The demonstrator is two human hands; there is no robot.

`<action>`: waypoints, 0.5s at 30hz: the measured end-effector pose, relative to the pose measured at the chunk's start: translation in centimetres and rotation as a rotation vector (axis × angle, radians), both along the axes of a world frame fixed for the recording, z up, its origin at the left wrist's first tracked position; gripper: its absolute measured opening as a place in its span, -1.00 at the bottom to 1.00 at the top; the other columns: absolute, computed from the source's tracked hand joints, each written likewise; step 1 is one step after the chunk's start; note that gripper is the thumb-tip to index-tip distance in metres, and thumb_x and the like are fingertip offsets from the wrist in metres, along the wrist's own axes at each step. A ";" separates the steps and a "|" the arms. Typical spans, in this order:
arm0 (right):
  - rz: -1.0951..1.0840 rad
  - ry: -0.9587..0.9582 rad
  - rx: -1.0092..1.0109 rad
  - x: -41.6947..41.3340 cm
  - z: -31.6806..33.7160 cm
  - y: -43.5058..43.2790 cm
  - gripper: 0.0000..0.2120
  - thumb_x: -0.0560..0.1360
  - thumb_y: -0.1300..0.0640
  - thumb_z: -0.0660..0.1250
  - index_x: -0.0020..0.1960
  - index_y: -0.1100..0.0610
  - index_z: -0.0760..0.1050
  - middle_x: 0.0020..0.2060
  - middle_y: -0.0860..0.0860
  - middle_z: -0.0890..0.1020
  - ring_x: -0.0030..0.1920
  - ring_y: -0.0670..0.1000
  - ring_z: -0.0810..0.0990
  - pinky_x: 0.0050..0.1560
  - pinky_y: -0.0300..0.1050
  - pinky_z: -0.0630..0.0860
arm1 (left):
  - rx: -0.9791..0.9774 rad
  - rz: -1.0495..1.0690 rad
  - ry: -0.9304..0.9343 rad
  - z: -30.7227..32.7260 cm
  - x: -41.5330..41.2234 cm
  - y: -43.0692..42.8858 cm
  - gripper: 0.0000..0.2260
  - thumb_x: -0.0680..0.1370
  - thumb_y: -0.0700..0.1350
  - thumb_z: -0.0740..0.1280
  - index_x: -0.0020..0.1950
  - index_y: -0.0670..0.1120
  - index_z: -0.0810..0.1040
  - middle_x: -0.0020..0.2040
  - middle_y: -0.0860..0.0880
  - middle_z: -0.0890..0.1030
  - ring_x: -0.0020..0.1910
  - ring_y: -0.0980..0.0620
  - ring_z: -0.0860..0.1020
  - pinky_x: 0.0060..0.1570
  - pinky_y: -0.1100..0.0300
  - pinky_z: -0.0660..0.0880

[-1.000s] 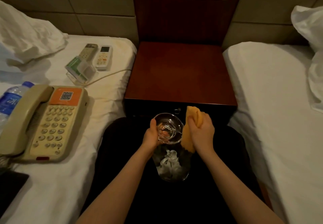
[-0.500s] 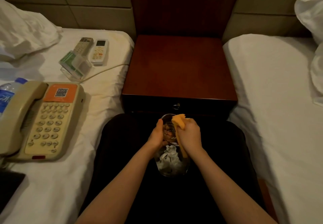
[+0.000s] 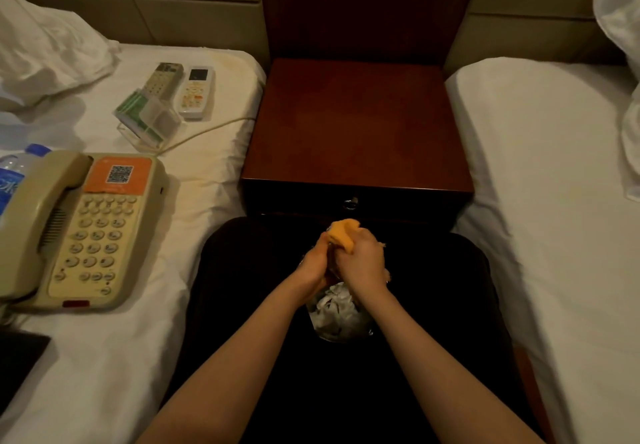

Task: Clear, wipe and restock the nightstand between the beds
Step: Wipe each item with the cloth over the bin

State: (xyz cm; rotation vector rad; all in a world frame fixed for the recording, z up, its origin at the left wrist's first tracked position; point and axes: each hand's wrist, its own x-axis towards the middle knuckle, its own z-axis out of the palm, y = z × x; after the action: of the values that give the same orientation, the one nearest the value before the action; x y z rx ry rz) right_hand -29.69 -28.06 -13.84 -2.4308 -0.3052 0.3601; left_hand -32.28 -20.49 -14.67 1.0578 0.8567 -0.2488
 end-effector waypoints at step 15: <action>0.107 0.072 -0.239 1.3 -0.1 -2.5 -0.86 0.43 0.25 0.29 -0.08 0.09 0.59 -0.04 0.08 0.55 -0.02 0.11 0.55 -0.16 -0.10 0.49 | 0.124 -0.030 0.000 -0.9 -0.2 0.9 -0.44 0.65 0.12 -0.11 0.33 -0.26 0.42 0.04 -0.20 0.60 0.09 -0.17 0.56 0.06 0.01 0.49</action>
State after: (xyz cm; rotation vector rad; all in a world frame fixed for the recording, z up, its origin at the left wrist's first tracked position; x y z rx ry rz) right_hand -28.40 -30.57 -13.97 -2.6330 -0.3810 0.5580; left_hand -32.45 -19.56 -15.57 1.1863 0.8658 -0.2229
